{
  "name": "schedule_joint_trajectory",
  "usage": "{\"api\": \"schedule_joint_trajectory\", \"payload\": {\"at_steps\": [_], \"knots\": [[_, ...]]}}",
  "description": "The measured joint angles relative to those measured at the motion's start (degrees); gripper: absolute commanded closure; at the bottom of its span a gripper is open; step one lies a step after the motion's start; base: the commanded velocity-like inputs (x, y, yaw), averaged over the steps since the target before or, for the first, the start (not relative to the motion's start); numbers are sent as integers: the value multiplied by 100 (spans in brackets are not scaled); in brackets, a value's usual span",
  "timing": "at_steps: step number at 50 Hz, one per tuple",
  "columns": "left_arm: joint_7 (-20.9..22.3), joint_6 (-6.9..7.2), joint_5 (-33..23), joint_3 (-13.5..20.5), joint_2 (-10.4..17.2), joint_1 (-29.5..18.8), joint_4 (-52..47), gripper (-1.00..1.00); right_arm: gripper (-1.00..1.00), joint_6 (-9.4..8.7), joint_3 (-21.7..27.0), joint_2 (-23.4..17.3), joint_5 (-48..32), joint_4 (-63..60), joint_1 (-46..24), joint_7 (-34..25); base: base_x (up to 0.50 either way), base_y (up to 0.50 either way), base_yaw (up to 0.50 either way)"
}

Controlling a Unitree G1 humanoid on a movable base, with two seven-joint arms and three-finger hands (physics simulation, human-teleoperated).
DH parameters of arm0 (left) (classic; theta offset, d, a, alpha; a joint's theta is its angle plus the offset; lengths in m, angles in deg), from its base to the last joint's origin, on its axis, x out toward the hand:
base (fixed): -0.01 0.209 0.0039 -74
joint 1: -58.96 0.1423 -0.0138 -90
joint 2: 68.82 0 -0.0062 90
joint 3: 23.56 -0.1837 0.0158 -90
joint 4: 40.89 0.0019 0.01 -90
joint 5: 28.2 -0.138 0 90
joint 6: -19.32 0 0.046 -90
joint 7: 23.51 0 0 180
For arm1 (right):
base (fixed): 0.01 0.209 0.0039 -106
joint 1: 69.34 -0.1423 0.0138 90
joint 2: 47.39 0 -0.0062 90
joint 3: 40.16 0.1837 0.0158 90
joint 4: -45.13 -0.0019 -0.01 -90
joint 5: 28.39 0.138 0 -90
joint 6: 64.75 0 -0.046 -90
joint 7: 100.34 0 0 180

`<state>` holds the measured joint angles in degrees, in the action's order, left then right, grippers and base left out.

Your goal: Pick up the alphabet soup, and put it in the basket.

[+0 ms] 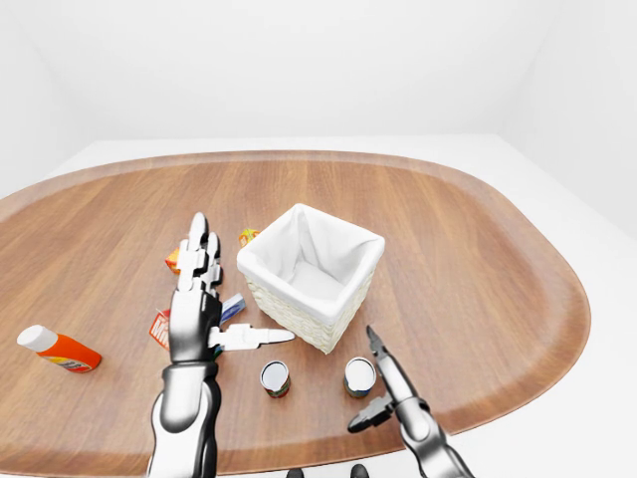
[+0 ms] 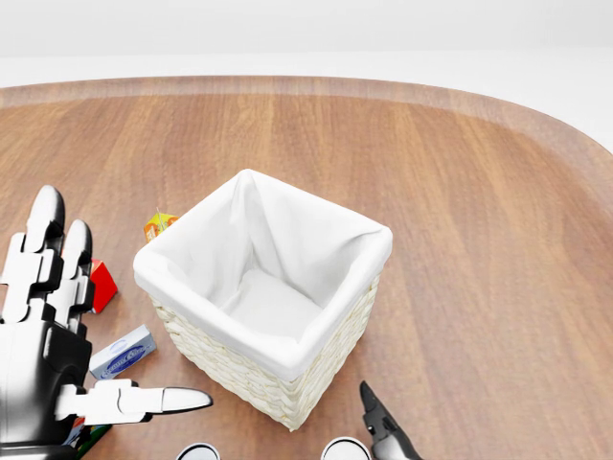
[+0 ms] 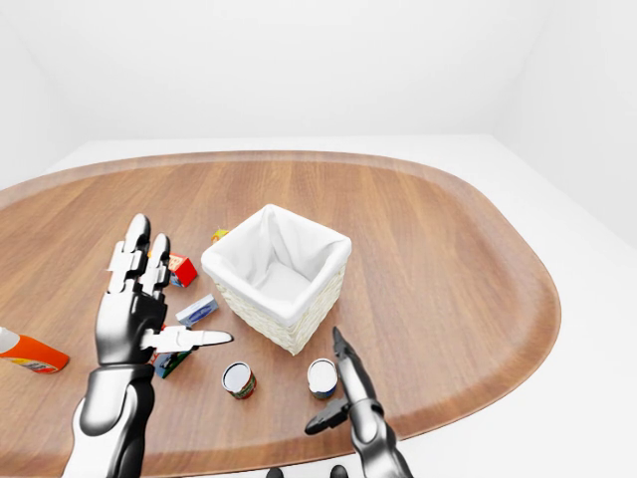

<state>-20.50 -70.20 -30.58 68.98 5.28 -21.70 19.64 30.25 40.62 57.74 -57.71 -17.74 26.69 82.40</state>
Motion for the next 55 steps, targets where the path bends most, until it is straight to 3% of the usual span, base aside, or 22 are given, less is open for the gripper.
{"api": "schedule_joint_trajectory", "payload": {"at_steps": [1,2,4,34,55], "knots": [[-1,0,-1,0,0,0,0,-100,-80,0,-3,0,3,-7,6,-11,0,0,0],[-1,-1,-1,-1,0,0,1,-100,-36,0,-5,-1,4,-15,11,-18,0,0,0],[-2,-2,-2,-1,1,-1,3,-100,100,0,-10,0,11,-27,21,-36,0,0,0],[8,7,30,39,5,-19,0,-100,100,0,-6,-35,106,-96,104,-138,0,0,0],[19,-1,42,61,0,2,-22,-100,100,-1,152,-91,344,-933,364,-197,0,0,0]]}}
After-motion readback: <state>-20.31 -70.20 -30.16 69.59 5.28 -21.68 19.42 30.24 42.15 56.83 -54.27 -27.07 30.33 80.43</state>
